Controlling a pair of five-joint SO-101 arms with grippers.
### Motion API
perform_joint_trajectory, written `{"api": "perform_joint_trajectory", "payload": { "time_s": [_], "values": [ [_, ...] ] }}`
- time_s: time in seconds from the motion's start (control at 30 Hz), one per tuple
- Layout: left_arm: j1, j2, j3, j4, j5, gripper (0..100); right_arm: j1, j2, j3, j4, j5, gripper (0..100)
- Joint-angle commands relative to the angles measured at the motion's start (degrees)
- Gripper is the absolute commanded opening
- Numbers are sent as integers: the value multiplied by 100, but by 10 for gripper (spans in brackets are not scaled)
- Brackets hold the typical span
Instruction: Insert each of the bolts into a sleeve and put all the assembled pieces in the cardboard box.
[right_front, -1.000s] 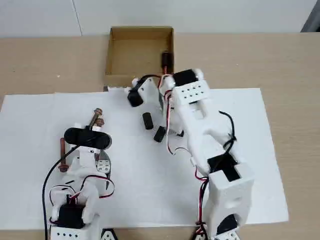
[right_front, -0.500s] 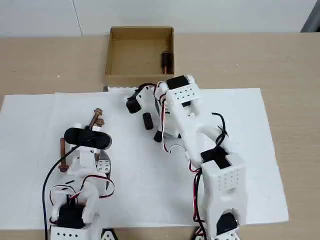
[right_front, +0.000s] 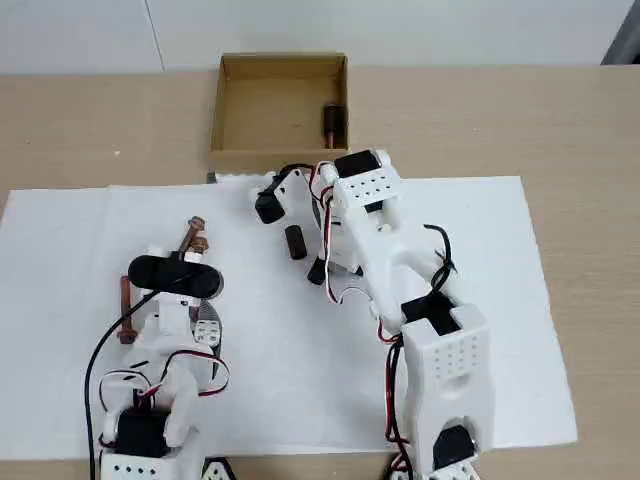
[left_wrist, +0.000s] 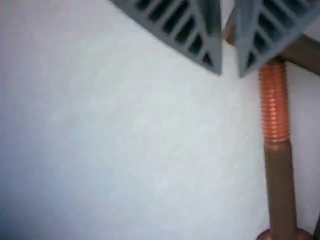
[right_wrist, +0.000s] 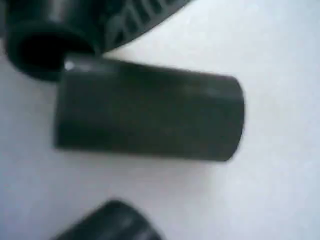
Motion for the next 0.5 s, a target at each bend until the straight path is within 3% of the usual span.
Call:
{"api": "perform_joint_trajectory", "payload": {
  "time_s": [0.0,0.3,0.47],
  "values": [
    [18,-62,-31,-105,-18,6,-75,-787,-35,207,-273,11],
    [26,-62,-31,-105,-18,6,-13,-2369,-9,1086,-897,10],
    [26,-62,-31,-105,-18,6,242,-3240,9,1147,-1943,3]
  ]
}}
